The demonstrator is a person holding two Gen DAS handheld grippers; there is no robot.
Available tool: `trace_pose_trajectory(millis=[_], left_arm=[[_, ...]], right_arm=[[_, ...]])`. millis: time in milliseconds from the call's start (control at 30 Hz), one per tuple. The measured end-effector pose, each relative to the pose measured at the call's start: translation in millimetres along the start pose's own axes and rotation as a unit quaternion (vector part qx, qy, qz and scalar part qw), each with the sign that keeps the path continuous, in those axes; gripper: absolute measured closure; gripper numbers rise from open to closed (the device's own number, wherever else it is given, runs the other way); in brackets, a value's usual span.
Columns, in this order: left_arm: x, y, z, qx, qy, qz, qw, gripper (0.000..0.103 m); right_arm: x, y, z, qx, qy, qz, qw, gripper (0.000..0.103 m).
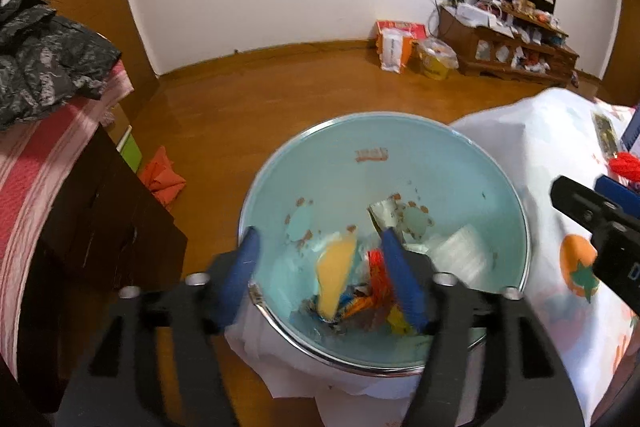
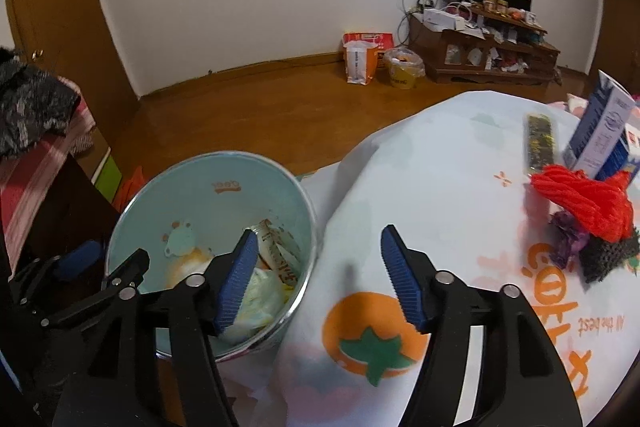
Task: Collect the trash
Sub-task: 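Carry the bag and sponge over the blue bin and open both tools, then move both open tools back toward the mesh nets on the table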
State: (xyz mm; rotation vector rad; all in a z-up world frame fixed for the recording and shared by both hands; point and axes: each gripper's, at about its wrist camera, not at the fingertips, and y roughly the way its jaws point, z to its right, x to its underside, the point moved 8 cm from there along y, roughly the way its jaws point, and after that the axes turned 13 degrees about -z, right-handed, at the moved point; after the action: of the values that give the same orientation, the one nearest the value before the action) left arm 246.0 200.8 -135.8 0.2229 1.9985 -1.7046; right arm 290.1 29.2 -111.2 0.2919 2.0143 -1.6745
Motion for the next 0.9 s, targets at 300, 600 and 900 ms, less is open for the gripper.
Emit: trace_pose_trajectory(millis=[300, 600, 900], left_arm=[[4.1, -26.4, -2.1, -0.007, -0.028, 0.017, 0.9994, 0.006], [16.2, -50.2, 34.4, -0.009, 0.01, 0.027, 0.9996, 0.006], [27.4, -77.6, 84.1, -0.014, 0.061, 0.046, 0.997, 0.006]], right_arm=[[9.4, -43.9, 38.7, 0.028, 0.043, 0.051, 0.997, 0.007], [31.9, -71.6, 83.0, 0.05, 0.077, 0.057, 0.994, 0.007], [56.1, -95.2, 130.6, 0.066, 0.112, 0.062, 0.99, 0.007]])
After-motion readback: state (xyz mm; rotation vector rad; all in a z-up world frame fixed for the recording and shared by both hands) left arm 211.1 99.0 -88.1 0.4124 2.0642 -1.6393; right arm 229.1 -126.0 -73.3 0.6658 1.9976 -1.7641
